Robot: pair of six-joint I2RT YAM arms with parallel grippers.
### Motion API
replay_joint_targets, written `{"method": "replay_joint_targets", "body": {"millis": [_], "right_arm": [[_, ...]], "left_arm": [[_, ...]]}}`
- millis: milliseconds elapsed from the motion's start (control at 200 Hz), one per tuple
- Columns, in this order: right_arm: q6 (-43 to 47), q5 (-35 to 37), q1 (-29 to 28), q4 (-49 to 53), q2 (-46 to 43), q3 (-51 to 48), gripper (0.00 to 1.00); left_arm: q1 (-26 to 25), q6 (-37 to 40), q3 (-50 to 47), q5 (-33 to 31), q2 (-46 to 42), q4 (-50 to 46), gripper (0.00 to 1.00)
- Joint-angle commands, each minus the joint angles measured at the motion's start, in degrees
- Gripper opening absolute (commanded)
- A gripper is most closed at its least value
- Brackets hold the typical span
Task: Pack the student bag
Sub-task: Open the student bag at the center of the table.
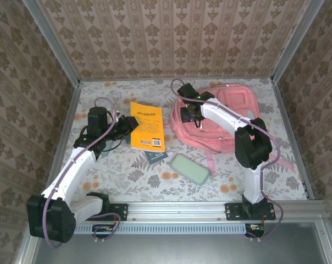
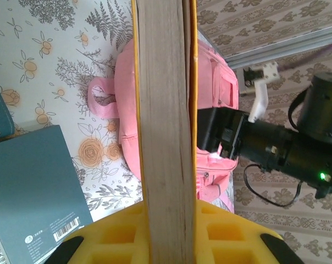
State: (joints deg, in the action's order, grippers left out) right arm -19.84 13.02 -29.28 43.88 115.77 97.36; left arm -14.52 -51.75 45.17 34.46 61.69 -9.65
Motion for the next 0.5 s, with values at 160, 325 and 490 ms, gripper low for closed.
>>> {"method": "replay_joint_targets", "body": {"millis": [160, 325, 490], "right_arm": [[4.2, 5.1, -0.3, 4.3, 7.0, 5.9, 0.51], [4.8, 4.0, -0.3, 4.2, 6.6, 5.6, 0.16], [5.3, 1.4, -0.6, 4.3, 1.3, 5.6, 0.00]], "left_arm": [[0.4, 1.9, 1.5, 0.4, -1.4, 0.9, 0.00], [0.4, 1.9, 1.9, 0.4, -0.2, 1.4, 0.00], [0.3, 1.2, 2.0, 0.0, 2.0, 3.7, 0.00]]}}
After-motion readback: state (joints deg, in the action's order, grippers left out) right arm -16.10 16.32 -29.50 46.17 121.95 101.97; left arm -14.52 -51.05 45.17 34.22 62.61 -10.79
